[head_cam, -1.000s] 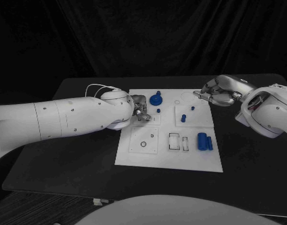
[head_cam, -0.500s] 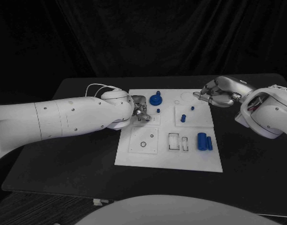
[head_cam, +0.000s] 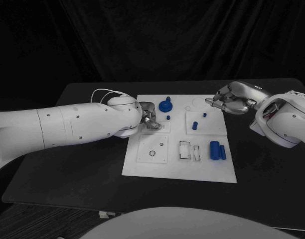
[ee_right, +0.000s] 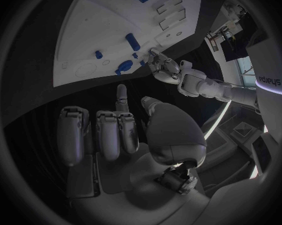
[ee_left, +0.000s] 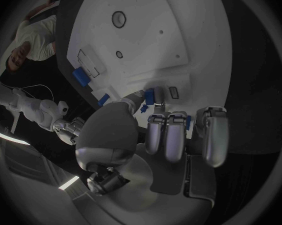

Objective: Assemble the parts on the task board

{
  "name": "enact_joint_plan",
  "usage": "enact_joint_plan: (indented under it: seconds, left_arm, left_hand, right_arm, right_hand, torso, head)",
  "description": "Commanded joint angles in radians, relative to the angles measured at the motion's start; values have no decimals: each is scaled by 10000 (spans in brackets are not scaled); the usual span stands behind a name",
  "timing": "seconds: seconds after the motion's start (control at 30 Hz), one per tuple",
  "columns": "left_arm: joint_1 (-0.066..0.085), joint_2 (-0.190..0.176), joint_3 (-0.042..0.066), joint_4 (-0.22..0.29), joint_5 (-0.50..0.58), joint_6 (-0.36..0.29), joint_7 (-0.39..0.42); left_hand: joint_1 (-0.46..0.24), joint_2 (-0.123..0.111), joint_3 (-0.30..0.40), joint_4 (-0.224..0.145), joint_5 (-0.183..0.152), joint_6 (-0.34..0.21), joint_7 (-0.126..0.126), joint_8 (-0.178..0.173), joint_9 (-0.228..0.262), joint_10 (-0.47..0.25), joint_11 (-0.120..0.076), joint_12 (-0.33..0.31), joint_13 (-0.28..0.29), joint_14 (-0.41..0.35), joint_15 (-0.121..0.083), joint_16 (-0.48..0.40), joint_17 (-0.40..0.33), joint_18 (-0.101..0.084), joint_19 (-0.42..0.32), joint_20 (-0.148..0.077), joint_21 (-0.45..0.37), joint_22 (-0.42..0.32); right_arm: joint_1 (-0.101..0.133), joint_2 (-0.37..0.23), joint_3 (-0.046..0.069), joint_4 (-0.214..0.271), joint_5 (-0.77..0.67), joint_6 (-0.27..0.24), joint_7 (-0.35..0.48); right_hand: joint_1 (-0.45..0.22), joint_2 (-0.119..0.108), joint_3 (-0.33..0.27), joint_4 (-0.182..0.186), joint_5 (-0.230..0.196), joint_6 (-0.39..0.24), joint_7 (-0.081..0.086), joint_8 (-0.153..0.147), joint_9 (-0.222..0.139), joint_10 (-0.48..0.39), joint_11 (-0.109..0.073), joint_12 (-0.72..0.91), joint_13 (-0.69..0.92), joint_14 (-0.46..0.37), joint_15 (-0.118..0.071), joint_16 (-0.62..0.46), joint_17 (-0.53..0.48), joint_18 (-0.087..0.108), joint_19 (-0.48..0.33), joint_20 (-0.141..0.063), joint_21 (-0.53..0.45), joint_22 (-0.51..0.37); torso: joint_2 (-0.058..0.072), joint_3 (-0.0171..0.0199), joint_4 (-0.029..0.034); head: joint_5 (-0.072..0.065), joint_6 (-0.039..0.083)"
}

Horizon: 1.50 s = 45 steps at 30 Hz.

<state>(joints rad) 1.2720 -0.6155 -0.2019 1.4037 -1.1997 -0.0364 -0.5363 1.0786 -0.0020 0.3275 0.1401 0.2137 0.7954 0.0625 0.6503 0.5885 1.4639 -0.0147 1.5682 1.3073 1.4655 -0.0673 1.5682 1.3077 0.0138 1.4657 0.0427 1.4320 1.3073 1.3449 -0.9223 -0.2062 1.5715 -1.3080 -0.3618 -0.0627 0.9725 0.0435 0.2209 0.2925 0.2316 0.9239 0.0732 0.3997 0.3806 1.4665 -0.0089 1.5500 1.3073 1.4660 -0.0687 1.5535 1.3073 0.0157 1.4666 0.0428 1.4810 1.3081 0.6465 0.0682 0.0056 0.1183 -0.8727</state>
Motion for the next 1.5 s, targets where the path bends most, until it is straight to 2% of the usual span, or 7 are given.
enact_joint_plan:
  seconds: [0.03, 0.33, 0.77, 1.07, 1.23, 1.4, 1.5]
  left_arm:
    - [-163, 74, -104, 28, 172, 621, 25]
    - [-164, 138, -103, -44, 172, 654, 41]
    - [-164, 230, -102, -177, 172, 607, 71]
    - [-165, 279, -102, -265, 171, 611, 60]
    - [-165, 268, -102, -289, 171, 656, -1]
    - [-165, 267, -102, -304, 171, 710, -50]
    - [-165, 271, -102, -311, 171, 744, -56]
  left_hand:
    - [-100, 7, -68, 123, -77, -33, 90, -409, -1191, 1069, 81, 26, 2635, 1053, 70, 26, 2631, 195, 306, 77, -37, 2189]
    - [-160, 82, -374, 444, -399, -169, 216, -819, -1532, 1069, 189, 26, 2635, 1053, 157, 26, 2631, 203, 288, 155, -89, 2177]
    - [-215, 155, -622, 712, -548, -218, 308, -1154, -1770, 1069, 275, 26, 2635, 1053, 233, 26, 2631, 208, 283, 227, -114, 2172]
    - [-397, 133, -974, 1012, -705, -93, 294, -1129, -1728, 1069, 276, 26, 2635, 1053, 245, 26, 2631, 214, 279, 256, -132, 2168]
    - [-344, 185, -1290, 1174, -757, 24, 168, -592, -1169, 1069, 172, 26, 2635, 1053, 167, 26, 2631, 213, 291, 198, -122, 2173]
    - [-172, 269, -1719, 1345, -792, -425, 51, 390, 111, 1069, 70, 26, 2635, 1053, 69, 26, 2631, 209, 305, 106, -113, 2177]
    - [-142, 307, -1811, 1385, -807, -535, 24, 623, 435, 1069, 56, 26, 2635, 1053, 47, 26, 2631, 207, 307, 95, -112, 2178]
  right_arm:
    - [-26, -4, 7, 3, -15, 67, -137]
    - [-31, -6, 7, -5, -15, 127, -142]
    - [-36, -9, 7, -13, -15, 217, -147]
    - [-45, -6, 7, -18, -15, 271, -152]
    - [-52, -15, 7, -18, -15, 289, -155]
    - [-63, -16, 7, -18, -15, 301, -160]
    - [-71, -14, 7, -19, -15, 311, -164]
  right_hand:
    - [64, 41, 45, 0, -38, -60, -25, 69, 9, 751, 43, -46, 2129, 908, 42, -65, 2119, 108, 486, 54, -49, 2275]
    - [62, 40, 46, -1, -41, -66, -26, 73, 13, 742, 42, -56, 2112, 908, 41, -67, 2115, 109, 484, 52, -52, 2274]
    - [62, 40, 46, -1, -41, -66, -26, 73, 13, 742, 42, -56, 2112, 908, 41, -67, 2115, 109, 484, 52, -52, 2274]
    - [59, 46, 49, -1, -43, -70, -27, 77, 17, 739, 40, -60, 2106, 904, 39, -73, 2101, 112, 479, 51, -62, 2271]
    - [59, 46, 49, -1, -43, -70, -27, 77, 17, 739, 40, -60, 2106, 904, 39, -73, 2101, 112, 479, 51, -62, 2271]
    - [51, 46, 48, 0, -58, -75, -28, 82, 21, 738, 39, -63, 2101, 903, 37, -76, 2096, 111, 480, 49, -61, 2271]
    - [51, 46, 48, 0, -58, -75, -28, 82, 21, 738, 39, -63, 2101, 903, 37, -76, 2096, 111, 480, 49, -61, 2271]
  torso:
    - [0, 3, 2]
    - [2, -3, -1]
    - [-5, 2, -4]
    - [3, -2, -1]
    - [4, -2, 3]
    - [0, -2, 4]
    - [-1, -2, 6]
  head:
    - [1, 1]
    - [-12, 1]
    - [-5, 1]
    - [-6, 1]
    - [-9, 1]
    - [-3, 1]
    - [-3, 1]
